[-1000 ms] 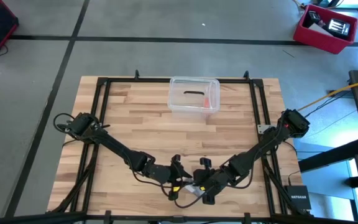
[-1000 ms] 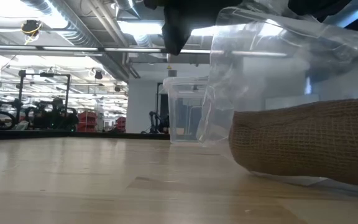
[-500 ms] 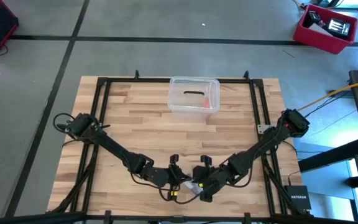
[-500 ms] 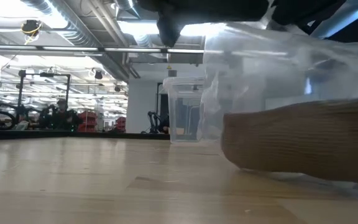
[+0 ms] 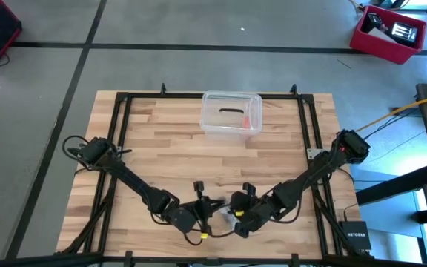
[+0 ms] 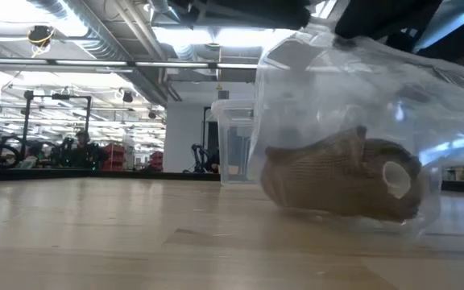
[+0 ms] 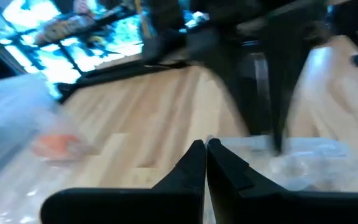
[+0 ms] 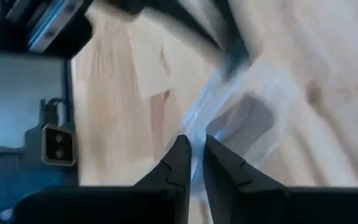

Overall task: Roll bandage
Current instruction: Close the transparent zip bag

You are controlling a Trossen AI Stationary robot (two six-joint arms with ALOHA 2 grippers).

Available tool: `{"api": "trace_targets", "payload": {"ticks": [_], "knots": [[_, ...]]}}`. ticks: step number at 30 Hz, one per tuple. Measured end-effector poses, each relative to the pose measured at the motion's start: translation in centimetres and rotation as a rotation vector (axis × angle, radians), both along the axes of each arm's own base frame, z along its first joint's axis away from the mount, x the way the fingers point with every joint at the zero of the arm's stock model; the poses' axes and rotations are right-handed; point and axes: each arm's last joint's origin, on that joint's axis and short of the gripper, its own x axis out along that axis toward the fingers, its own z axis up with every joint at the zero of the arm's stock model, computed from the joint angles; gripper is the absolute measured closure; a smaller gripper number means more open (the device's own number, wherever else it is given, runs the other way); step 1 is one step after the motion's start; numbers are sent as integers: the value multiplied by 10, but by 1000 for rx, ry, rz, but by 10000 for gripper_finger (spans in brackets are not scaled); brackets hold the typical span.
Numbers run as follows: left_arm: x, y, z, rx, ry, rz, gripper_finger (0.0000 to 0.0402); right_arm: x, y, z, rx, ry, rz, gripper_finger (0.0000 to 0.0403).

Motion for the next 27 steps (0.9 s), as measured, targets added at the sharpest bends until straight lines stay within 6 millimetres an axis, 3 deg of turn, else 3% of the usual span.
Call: {"api": "trace_targets", "payload": {"ticks": [14, 22, 27], "knots": [[-2, 3, 3, 63, -16, 96, 401, -34, 33, -7, 111, 151, 82, 368], [-4, -1, 5, 57, -12, 71, 401, -49, 40, -10, 94, 224, 109, 368], [-4, -2, 4, 20, -21, 58, 401, -47, 38, -10, 76, 208, 95, 363]]}}
